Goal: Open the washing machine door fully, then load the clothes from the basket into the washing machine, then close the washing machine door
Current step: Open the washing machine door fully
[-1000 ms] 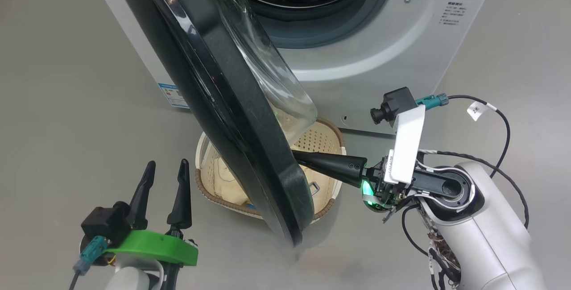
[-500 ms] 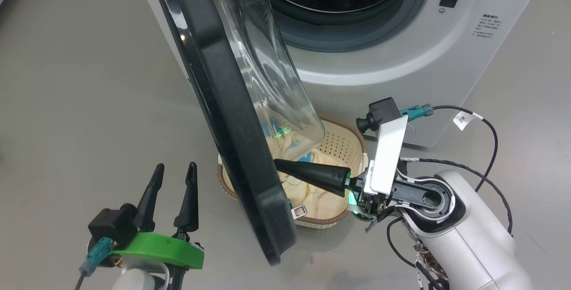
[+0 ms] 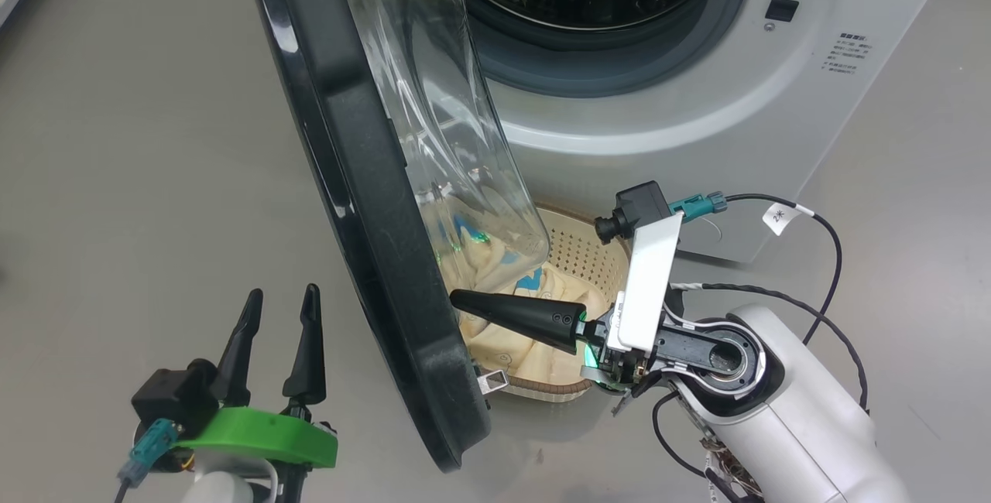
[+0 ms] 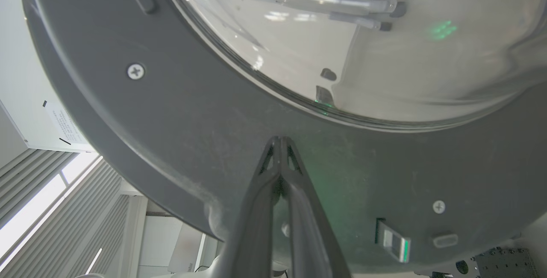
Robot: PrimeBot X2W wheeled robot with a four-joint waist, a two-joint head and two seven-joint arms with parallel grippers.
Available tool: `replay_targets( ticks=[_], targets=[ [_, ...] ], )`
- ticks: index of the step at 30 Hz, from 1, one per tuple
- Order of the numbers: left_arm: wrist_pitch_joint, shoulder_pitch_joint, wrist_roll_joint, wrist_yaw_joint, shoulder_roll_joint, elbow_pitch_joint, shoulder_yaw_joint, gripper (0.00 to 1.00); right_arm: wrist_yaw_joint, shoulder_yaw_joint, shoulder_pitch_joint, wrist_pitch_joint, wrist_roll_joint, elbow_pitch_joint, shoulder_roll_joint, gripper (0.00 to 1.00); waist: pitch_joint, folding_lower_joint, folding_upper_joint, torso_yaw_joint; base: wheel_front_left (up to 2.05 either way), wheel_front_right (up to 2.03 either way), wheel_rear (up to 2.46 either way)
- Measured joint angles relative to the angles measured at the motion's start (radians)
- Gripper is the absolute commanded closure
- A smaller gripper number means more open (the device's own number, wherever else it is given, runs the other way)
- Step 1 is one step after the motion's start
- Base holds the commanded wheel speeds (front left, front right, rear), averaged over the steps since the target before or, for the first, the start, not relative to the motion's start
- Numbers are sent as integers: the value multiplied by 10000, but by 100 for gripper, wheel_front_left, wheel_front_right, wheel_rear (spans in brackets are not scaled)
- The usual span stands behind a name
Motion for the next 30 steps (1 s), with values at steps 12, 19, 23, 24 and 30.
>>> replay_targets(
  ticks=[12, 19, 23, 24, 30],
  targets=[
    [0, 220, 268, 0, 2, 142, 665, 0, 0, -56, -36, -476, -219, -159, 48, 95, -352, 0, 0, -521, 0, 0, 0],
    [0, 419, 562, 0, 0, 182, 1014, 0, 0, -385, 2, -849, -769, -422, 25, 0, -642, 0, 0, -893, 0, 0, 0],
    [0, 589, 593, 0, 2, 211, 1172, 0, 0, -587, 29, -1262, -1369, -826, -303, 0, -808, 0, 0, -1105, 0, 0, 0],
    [0, 614, 627, 0, 2, 224, 1214, 0, 0, -650, 42, -1409, -1599, -934, -453, 0, -854, 0, 0, -1154, 0, 0, 0],
    [0, 802, 738, 0, 2, 222, 1450, 0, 0, -796, 100, -2153, -2673, -1569, -1195, 0, -1062, 0, 0, -1464, 0, 0, 0]
  ],
)
